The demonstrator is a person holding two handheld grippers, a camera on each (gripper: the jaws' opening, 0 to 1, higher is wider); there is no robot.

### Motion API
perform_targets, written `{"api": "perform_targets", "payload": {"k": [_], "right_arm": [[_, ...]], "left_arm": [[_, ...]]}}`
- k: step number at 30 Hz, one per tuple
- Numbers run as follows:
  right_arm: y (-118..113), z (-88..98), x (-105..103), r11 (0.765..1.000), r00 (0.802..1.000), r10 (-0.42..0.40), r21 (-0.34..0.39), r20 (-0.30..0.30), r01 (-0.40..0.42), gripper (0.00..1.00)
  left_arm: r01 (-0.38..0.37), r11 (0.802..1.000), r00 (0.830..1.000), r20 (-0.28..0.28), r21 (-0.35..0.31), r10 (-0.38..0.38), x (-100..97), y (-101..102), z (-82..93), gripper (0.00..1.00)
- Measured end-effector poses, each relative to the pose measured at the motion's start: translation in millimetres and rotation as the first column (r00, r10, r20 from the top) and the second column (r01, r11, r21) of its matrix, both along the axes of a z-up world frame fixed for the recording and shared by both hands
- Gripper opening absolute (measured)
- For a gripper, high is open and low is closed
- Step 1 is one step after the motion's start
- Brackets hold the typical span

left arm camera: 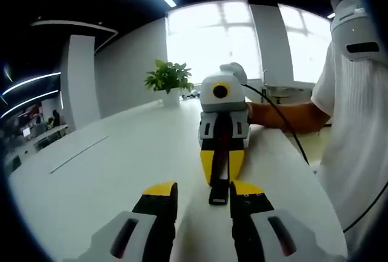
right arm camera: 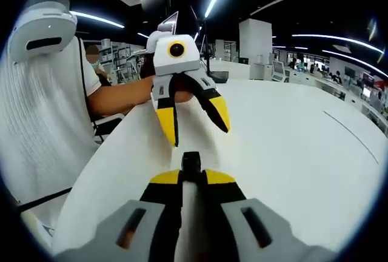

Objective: Snap the two parts of the plastic buckle together until the buckle closes and remains connected.

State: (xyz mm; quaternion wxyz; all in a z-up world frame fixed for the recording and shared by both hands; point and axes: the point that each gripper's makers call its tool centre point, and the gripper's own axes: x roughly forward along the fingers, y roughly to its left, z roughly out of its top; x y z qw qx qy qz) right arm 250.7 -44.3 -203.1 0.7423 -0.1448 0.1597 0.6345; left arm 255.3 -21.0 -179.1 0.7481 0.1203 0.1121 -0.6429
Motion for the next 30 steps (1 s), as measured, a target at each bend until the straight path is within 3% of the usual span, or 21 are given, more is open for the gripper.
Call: {"api": "perform_targets", "payload": {"k": [17,30], "right_arm": [[-3,1.4,27,1.000,1.000,0.001,-0.028,0.007,-0.001,0.12],[-10,0.5,47,0.998,1.000,0.011,-0.055,-0.017,-0.012,0.12]], "left_arm": [[-0.165,0.981,0.985,0.027,-0.099,0.169,26.9,18,17.0,0.29],[-0.251,0.960,0.968,-0.005,-0.125,0.252,43.0,31,19.1,0.27]]}}
